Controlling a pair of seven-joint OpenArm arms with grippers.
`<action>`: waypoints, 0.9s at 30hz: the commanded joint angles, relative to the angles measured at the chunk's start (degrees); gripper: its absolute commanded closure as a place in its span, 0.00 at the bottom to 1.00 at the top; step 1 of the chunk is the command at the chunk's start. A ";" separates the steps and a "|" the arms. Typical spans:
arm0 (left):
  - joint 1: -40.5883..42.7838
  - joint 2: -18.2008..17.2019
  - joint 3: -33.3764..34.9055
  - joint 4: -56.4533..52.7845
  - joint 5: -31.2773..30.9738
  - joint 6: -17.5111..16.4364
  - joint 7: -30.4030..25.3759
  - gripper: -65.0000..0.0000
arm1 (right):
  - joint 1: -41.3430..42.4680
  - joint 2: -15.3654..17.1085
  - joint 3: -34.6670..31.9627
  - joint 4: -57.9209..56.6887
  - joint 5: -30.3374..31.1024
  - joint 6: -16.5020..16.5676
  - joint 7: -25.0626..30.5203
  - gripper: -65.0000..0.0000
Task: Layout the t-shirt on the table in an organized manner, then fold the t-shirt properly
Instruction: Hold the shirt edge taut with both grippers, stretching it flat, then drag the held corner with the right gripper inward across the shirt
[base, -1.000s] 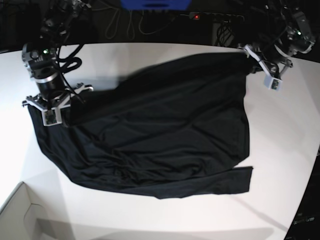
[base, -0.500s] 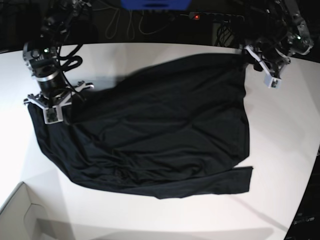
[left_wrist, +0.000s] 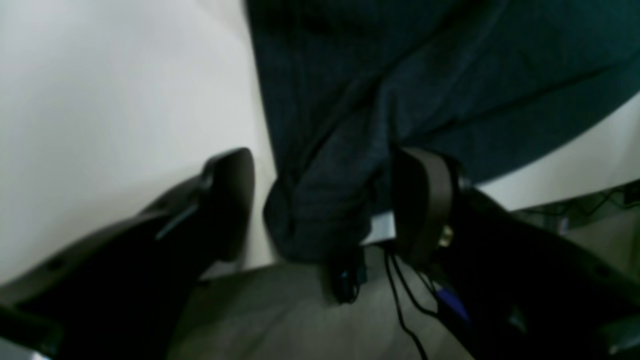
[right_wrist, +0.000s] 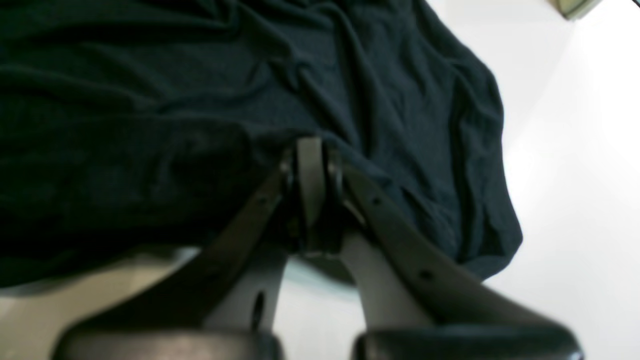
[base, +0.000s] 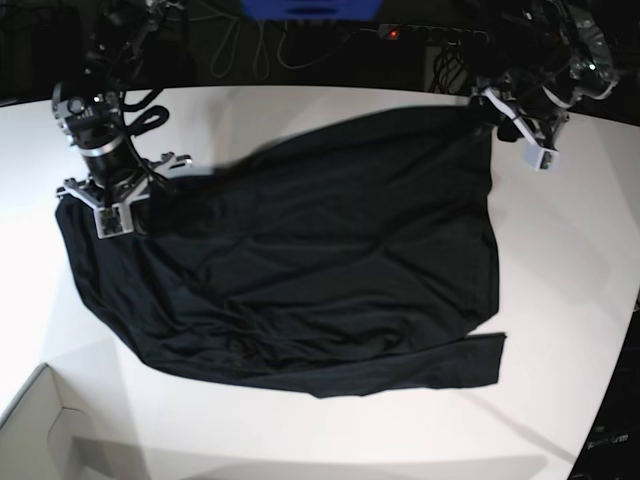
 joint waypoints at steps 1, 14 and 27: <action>0.41 0.18 0.27 -1.23 2.18 0.40 3.15 0.35 | 0.50 0.08 -0.07 0.88 1.11 -0.27 1.67 1.00; -2.75 3.43 0.36 -7.38 2.36 0.40 3.15 0.59 | 0.41 0.08 -0.07 0.79 1.11 -0.27 1.67 1.00; -3.54 0.18 -4.74 1.68 1.83 0.40 3.85 1.00 | -2.67 0.08 -0.16 0.79 1.20 -0.27 2.02 1.00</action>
